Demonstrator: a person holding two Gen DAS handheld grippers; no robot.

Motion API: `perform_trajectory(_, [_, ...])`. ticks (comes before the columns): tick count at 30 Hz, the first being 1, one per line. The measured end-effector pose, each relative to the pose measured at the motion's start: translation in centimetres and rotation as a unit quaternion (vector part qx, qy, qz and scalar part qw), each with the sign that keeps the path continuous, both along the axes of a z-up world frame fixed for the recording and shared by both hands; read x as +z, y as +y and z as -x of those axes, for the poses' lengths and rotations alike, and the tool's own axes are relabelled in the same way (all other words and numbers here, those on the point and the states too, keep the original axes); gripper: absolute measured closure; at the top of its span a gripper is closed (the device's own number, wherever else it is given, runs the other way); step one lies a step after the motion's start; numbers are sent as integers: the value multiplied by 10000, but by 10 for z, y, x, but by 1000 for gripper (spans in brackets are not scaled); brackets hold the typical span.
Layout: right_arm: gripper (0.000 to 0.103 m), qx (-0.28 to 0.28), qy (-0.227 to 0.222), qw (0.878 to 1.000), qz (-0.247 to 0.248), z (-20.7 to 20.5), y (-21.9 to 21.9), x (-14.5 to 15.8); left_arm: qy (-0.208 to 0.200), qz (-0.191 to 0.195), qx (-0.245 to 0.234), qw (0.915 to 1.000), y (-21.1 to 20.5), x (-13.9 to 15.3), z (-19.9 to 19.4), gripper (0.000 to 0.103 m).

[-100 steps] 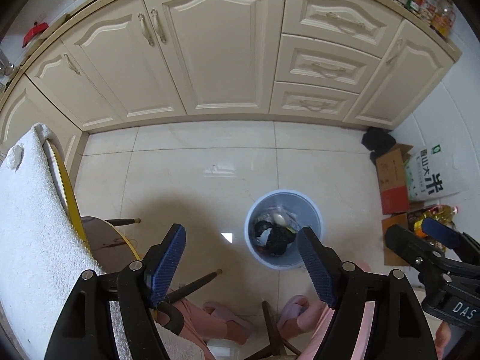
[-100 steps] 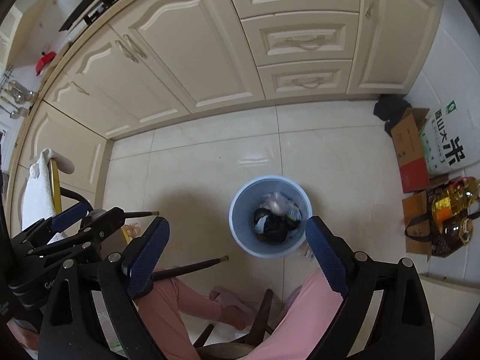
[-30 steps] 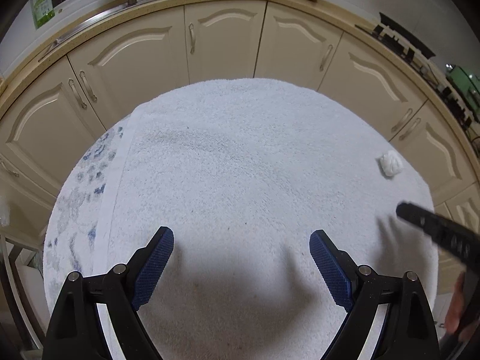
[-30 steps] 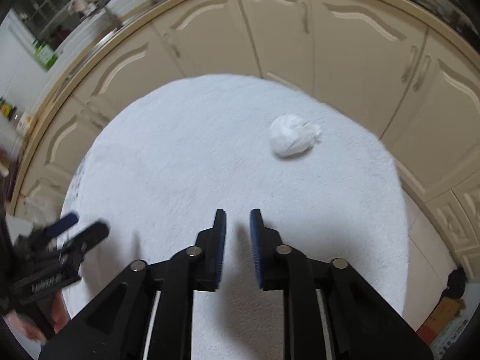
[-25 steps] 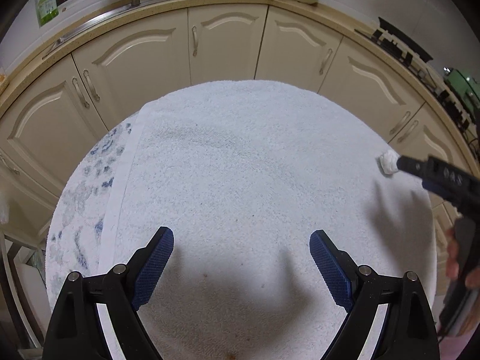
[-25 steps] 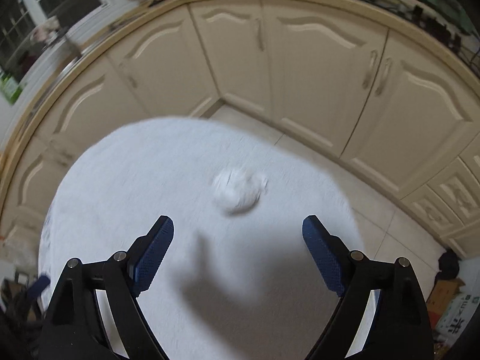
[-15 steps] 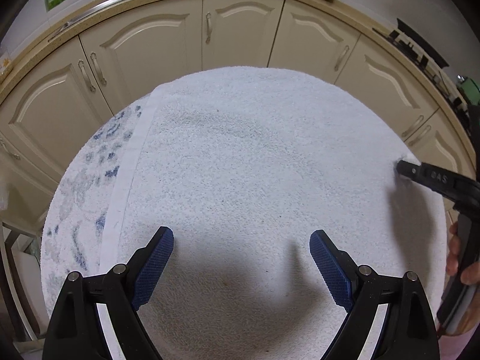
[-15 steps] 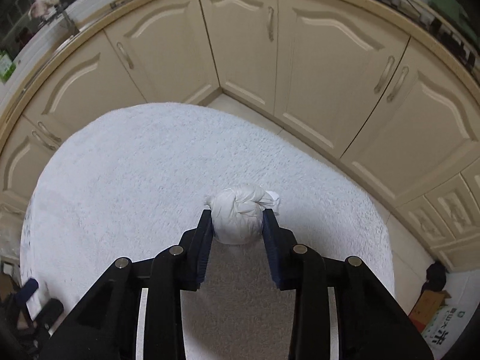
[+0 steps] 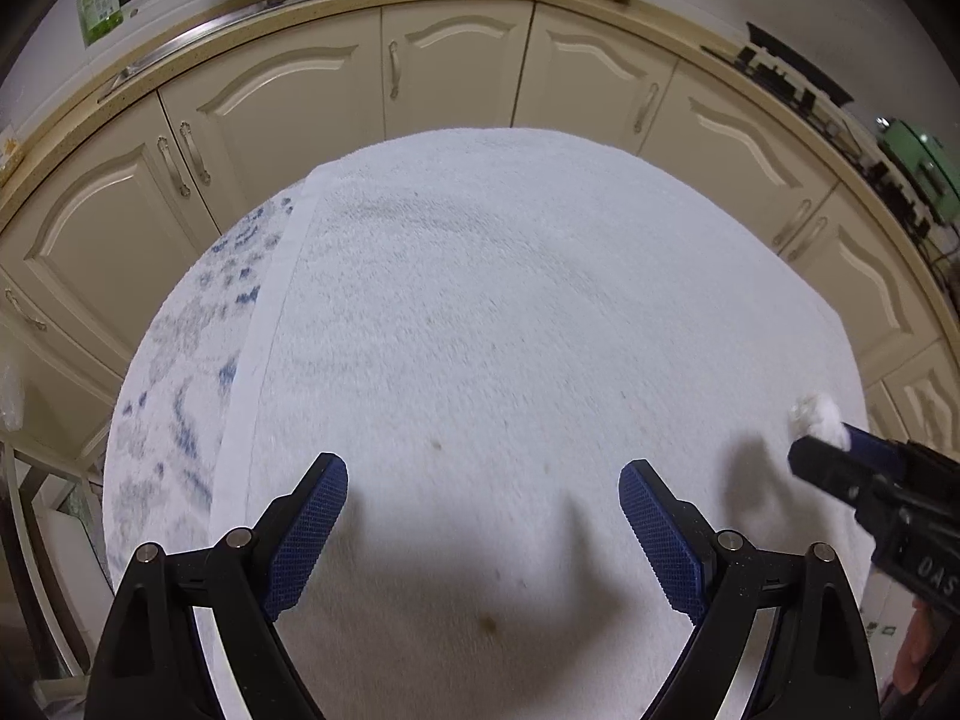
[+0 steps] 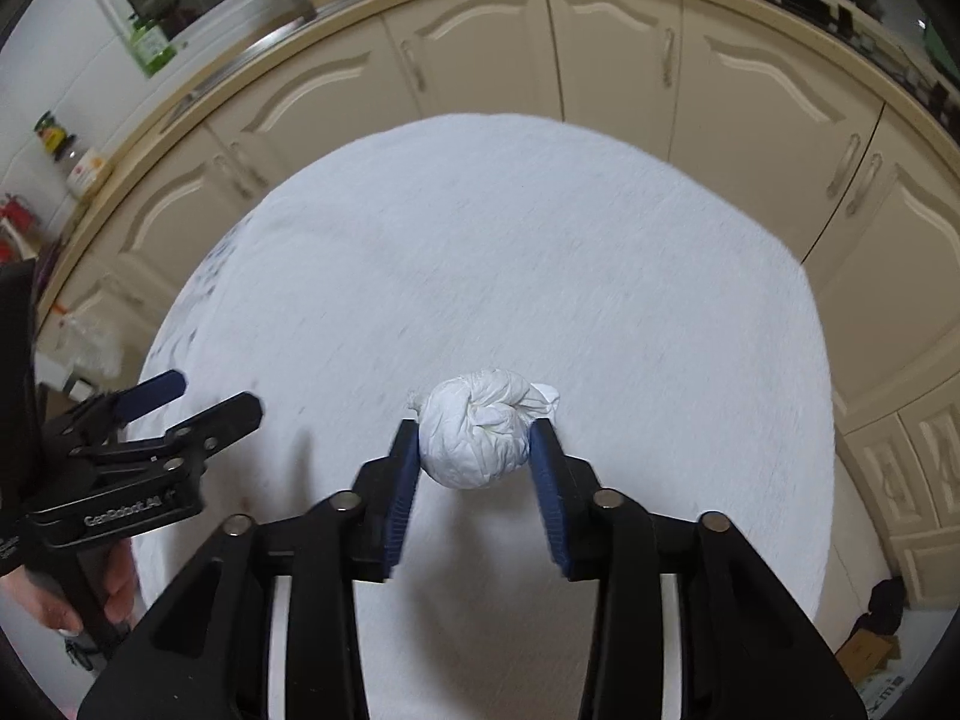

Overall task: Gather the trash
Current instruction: 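Carry the tissue ball in the right gripper over the blue bin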

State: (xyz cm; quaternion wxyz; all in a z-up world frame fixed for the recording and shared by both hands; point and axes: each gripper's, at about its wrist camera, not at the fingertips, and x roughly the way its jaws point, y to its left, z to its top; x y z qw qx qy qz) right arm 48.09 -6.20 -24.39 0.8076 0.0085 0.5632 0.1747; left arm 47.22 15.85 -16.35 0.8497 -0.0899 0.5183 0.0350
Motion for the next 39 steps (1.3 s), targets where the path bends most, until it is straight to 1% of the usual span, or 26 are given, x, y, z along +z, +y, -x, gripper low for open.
perform_trajectory(1, [42,8,-9,10000,-1,5,-1,2,-3,20,-46,10000,-3,1,7,14])
perform_trajectory(2, [22,-13,-80,10000,15,11,-3,6,-6,54,-123,9999,-6,3,14,14])
perform_trajectory(3, [13,-93,-276,9996,39,19,-7,12,-10,83,-165,9998,-8,4,21,14])
perform_trajectory(4, [12,-168,-434,9989,74,25,-12,18,2,122,-229,9997,-12,5,27,14])
perform_trajectory(6, [12,-304,-525,9981,130,31,-23,25,31,179,-337,9993,-19,5,38,14])
perform_trajectory(8, [12,-498,-507,9975,45,38,-39,28,36,274,-481,9985,-29,5,45,14])
perform_trajectory(11, [12,-819,-473,9955,15,48,-62,27,126,349,-695,9969,-45,-1,42,14])
perform_trajectory(13, [12,-947,-432,9946,17,57,-72,25,238,321,-805,9960,-53,-10,38,16])
perform_trajectory(15, [12,-1096,-341,9934,21,63,-85,21,392,343,-817,9953,-53,-20,35,18])
perform_trajectory(16, [12,-1142,-314,9930,33,67,-89,20,455,408,-774,9951,-51,-25,34,26])
perform_trajectory(17, [12,-1187,-304,9925,49,68,-92,19,456,424,-718,9955,-48,-29,33,30])
perform_trajectory(18, [12,-1249,-298,9917,62,70,-97,17,298,339,-688,9966,-47,-27,33,36])
perform_trajectory(19, [12,-1313,-295,9909,61,71,-102,16,275,199,-632,9974,-46,-25,34,57])
perform_trajectory(20, [12,-1360,-289,9903,53,71,-105,16,258,-45,-514,9983,-45,-23,35,75])
perform_trajectory(21, [12,-1414,-271,9896,31,72,-109,14,268,29,-494,9984,-45,-21,34,75])
perform_trajectory(23, [12,-1445,-228,9892,-35,75,-114,12,283,395,-594,9971,-42,-17,34,75])
perform_trajectory(24, [12,-1426,-217,9895,-72,76,-115,12,253,413,-635,9968,-43,-13,36,75])
perform_trajectory(27, [12,-1385,-232,9900,-159,81,-120,13,88,190,-597,9980,-51,-2,39,75])
perform_trajectory(29, [12,-1414,-229,9894,-219,85,-127,13,78,216,-744,9970,-62,3,41,75])
perform_trajectory(31, [12,-1487,-178,9880,-368,91,-139,12,53,227,-859,9960,-80,7,46,75])
perform_trajectory(34, [12,-1703,-168,9842,-448,101,-163,11,-40,71,-1127,9936,-113,15,46,75])
perform_trajectory(36, [12,-1857,-134,9813,-492,109,-184,8,-72,36,-1411,9900,-142,18,51,75])
perform_trajectory(39, [12,-2253,-13,9722,-639,127,-221,2,-100,73,-1958,9806,-190,22,58,75])
